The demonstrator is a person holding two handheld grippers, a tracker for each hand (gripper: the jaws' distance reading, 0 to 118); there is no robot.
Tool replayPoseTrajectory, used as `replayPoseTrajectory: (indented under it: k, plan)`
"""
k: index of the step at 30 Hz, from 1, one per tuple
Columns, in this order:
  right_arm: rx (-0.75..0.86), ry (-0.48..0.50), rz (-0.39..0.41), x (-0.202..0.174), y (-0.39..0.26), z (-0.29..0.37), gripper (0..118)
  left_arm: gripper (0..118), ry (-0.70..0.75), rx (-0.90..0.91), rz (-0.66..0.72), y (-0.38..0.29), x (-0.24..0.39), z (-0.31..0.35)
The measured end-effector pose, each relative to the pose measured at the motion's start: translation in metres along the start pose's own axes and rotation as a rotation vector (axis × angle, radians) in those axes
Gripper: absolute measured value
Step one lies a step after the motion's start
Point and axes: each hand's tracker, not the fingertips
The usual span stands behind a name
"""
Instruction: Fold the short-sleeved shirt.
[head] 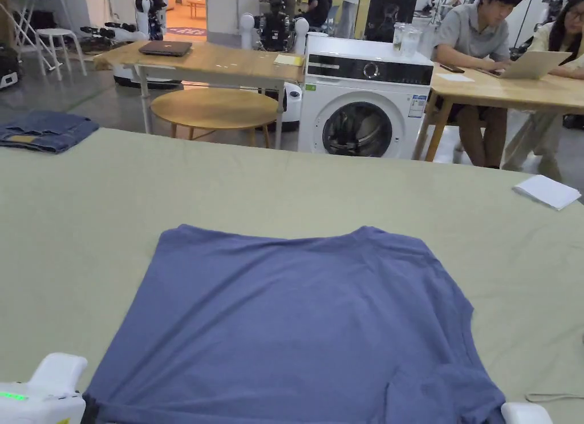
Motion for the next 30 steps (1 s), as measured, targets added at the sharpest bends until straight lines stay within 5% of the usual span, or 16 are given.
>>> replayPoseTrajectory:
  k: [2, 5, 10, 17, 20, 22, 23, 24, 25, 30]
  plan:
    - [-0.003, -0.005, -0.002, -0.001, 0.004, 0.004, 20, 6, 0.006, -0.005, 0.002, 0.005, 0.0, 0.002]
    - [0.018, -0.067, 0.005, -0.005, 0.012, 0.017, 60, 27, 0.006, 0.005, 0.043, 0.008, -0.003, 0.015]
    - [0.182, 0.002, -0.062, -0.021, 0.039, 0.047, 63, 33, -0.08, 0.226, 0.168, 0.024, -0.003, 0.045]
    - [0.477, 0.067, -0.118, -0.078, 0.072, 0.064, 63, 33, -0.075, 0.417, 0.08, 0.062, 0.044, 0.06]
    - [0.598, 0.083, -0.125, -0.098, 0.076, 0.077, 52, 33, -0.057, 0.514, 0.059, 0.071, 0.064, 0.069]
    - [0.665, 0.057, -0.115, -0.111, 0.078, 0.084, 15, 32, -0.034, 0.586, 0.066, 0.072, 0.074, 0.076]
    - [0.689, 0.047, -0.112, -0.117, 0.078, 0.087, 6, 26, -0.026, 0.612, 0.068, 0.073, 0.078, 0.079]
    - [0.707, 0.05, -0.111, -0.12, 0.077, 0.09, 1, 7, -0.025, 0.625, 0.065, 0.074, 0.081, 0.081]
    - [0.709, 0.063, -0.106, -0.122, 0.078, 0.091, 0, 0, -0.016, 0.625, 0.062, 0.074, 0.084, 0.083]
    - [0.717, 0.078, -0.073, -0.129, 0.078, 0.094, 0, 0, -0.002, 0.593, 0.079, 0.073, 0.076, 0.087]
